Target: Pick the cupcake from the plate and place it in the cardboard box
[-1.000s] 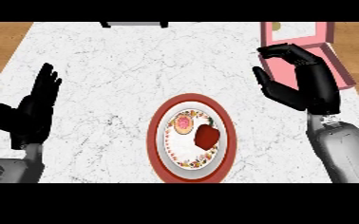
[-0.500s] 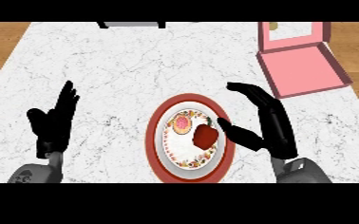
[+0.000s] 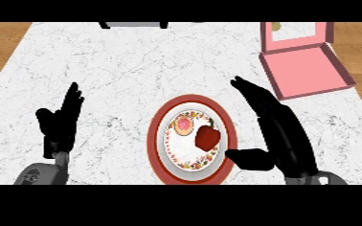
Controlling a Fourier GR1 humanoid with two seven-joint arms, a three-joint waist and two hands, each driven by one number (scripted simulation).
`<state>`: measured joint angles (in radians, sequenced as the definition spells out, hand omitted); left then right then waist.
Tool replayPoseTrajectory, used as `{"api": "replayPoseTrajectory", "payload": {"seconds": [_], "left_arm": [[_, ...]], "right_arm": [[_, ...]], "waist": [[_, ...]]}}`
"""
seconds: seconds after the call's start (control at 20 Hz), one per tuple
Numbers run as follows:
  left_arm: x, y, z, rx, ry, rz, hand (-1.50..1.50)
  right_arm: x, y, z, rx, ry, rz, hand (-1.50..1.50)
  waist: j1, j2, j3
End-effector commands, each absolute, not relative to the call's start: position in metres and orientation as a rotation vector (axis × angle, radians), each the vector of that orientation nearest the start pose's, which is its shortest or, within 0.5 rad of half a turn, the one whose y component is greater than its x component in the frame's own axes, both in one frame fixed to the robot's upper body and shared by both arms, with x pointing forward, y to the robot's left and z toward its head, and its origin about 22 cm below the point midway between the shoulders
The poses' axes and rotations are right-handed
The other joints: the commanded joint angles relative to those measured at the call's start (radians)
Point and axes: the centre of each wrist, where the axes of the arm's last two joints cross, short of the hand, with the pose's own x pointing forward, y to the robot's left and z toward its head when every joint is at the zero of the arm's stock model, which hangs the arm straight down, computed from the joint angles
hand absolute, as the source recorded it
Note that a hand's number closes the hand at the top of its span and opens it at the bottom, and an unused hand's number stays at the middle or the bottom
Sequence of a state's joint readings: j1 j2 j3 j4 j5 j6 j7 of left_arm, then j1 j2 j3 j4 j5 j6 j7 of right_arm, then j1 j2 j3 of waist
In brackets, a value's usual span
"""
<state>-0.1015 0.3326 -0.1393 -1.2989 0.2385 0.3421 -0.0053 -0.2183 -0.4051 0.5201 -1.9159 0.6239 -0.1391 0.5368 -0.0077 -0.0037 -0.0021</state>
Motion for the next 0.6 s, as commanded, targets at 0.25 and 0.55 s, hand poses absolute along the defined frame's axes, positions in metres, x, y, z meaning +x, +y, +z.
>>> {"api": "replayPoseTrajectory", "payload": {"seconds": [0.25,0.55], "left_arm": [[0.264,0.272,-0.033,0.291,-1.396,0.07,0.0],[0.261,0.281,-0.031,0.31,-1.376,0.055,0.0]], "right_arm": [[0.224,-0.1,0.151,-0.674,-1.375,1.055,-1.5],[0.222,-0.067,0.155,-0.693,-1.241,1.122,-1.5]], "waist": [[0.014,0.003,0.0],[0.01,0.002,0.001]]}}
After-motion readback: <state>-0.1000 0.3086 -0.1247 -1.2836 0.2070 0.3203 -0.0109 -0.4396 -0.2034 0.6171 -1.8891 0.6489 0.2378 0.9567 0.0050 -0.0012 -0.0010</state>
